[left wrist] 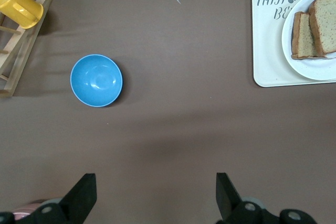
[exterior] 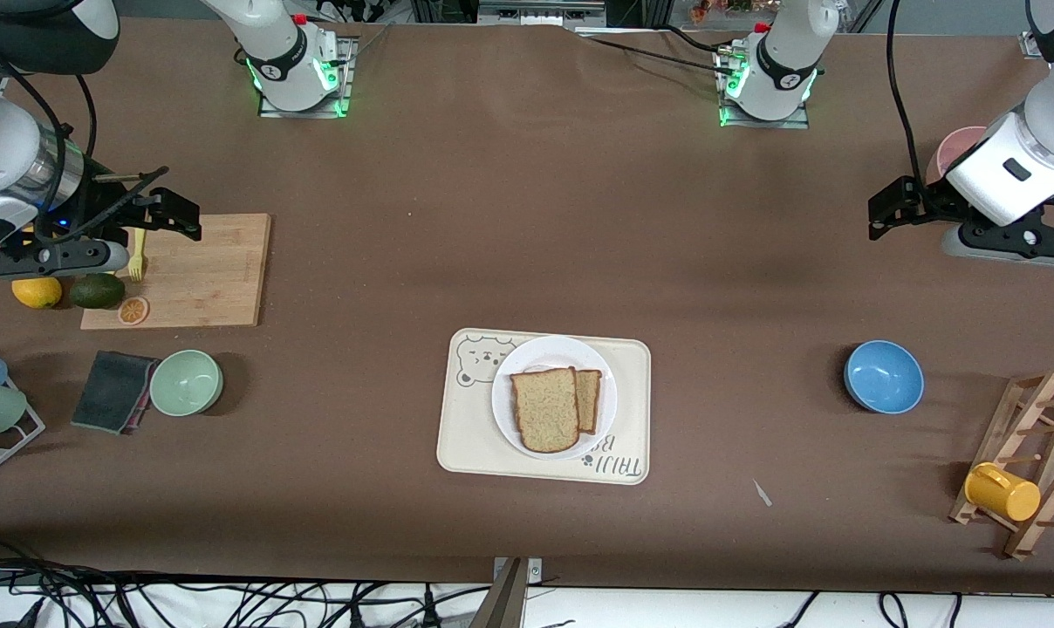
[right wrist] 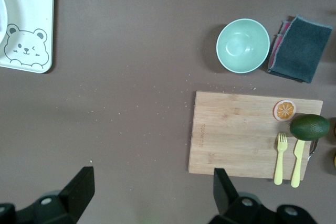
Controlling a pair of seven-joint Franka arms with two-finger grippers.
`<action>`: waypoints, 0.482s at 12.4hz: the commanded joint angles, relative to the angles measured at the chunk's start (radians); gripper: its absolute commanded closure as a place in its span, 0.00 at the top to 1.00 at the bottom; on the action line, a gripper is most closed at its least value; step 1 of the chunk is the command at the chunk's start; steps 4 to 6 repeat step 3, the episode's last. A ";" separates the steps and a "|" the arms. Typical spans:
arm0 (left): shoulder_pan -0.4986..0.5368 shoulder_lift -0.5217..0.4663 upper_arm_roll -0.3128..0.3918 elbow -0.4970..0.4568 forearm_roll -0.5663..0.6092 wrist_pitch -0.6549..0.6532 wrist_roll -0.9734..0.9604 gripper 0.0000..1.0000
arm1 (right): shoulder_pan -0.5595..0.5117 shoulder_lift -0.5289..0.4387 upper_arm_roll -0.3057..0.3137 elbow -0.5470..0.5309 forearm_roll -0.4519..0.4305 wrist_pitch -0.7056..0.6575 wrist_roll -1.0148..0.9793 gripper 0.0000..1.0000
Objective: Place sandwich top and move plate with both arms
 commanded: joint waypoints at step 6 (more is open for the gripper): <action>-0.001 -0.018 0.005 -0.011 -0.021 -0.006 0.005 1.00 | -0.007 -0.006 0.001 0.005 0.015 0.001 -0.013 1.00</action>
